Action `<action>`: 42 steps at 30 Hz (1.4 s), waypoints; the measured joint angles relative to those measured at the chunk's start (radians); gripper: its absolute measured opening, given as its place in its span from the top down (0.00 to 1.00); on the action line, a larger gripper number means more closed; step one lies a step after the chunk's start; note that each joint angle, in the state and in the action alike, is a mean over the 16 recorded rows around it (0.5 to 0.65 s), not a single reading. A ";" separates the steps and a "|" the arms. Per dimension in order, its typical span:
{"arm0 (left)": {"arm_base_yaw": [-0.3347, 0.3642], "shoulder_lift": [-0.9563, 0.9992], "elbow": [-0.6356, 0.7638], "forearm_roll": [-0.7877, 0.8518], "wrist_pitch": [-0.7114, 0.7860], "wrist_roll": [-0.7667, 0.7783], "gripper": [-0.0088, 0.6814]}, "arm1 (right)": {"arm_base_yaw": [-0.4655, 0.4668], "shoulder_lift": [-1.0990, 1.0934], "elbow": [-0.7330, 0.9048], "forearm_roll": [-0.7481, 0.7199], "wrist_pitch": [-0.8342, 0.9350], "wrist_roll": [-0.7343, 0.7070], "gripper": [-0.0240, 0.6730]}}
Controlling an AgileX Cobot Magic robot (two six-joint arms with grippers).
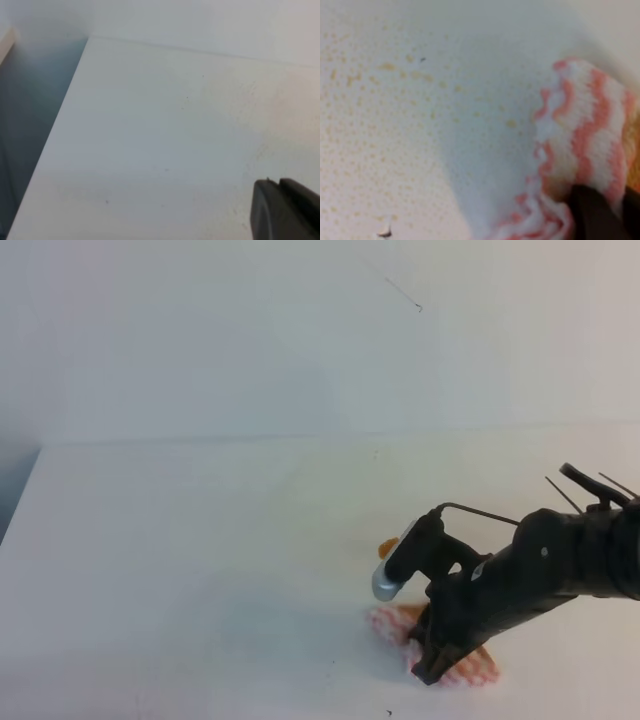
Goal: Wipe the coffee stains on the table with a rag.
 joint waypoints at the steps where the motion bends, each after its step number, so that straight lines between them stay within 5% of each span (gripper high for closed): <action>1: 0.000 0.000 0.000 0.000 0.000 0.000 0.99 | -0.009 -0.003 -0.012 -0.005 0.001 0.010 0.81; 6: 0.000 0.005 0.003 0.000 0.000 0.000 0.99 | -0.075 -0.004 -0.095 -0.040 0.023 0.083 0.91; 20: 0.000 0.009 0.003 0.000 0.000 0.000 0.99 | -0.249 0.160 -0.357 -0.321 0.170 0.391 0.92; 42: 0.000 0.012 0.003 0.000 -0.002 0.000 0.99 | 0.128 0.305 -0.587 -0.438 0.228 0.569 0.92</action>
